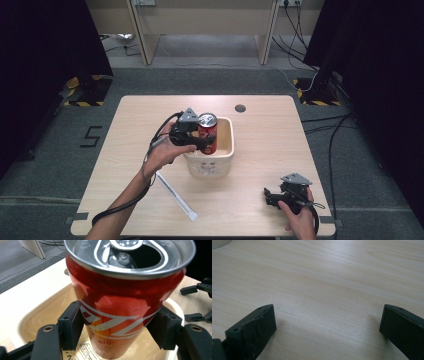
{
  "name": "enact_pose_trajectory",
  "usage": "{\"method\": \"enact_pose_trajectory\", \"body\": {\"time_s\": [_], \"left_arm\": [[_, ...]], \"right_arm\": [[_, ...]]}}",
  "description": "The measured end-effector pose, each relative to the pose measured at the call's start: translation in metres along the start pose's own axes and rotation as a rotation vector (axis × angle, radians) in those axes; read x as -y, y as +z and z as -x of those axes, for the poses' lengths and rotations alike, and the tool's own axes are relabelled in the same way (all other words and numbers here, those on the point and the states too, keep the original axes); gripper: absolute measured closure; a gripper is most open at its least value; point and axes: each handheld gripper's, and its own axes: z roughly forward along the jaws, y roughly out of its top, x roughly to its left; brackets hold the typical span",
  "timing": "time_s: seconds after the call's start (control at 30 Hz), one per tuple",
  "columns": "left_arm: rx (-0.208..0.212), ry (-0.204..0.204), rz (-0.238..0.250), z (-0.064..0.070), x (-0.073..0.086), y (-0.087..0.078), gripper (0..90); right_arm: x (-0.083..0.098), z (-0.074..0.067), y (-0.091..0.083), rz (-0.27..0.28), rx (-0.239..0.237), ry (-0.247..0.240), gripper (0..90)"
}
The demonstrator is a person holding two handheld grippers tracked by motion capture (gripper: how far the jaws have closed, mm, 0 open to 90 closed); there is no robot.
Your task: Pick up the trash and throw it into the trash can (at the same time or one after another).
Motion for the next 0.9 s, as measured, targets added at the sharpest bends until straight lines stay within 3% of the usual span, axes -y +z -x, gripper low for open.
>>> {"method": "enact_pose_trajectory", "body": {"time_s": [0.23,0.5,0.9], "left_arm": [[0.006,-0.003,-0.008,-0.001,0.004,0.002,33.1],[0.001,-0.021,0.021,-0.002,0.002,-0.004,19.5],[-0.002,-0.022,0.034,-0.001,0.0,-0.016,17.0]], "right_arm": [[0.0,0.0,0.0,0.0,0.0,0.0,0.7],[0.0,0.0,0.0,0.0,-0.001,-0.002,0.6],[0.0,0.0,0.0,-0.001,-0.001,-0.002,0.6]]}}
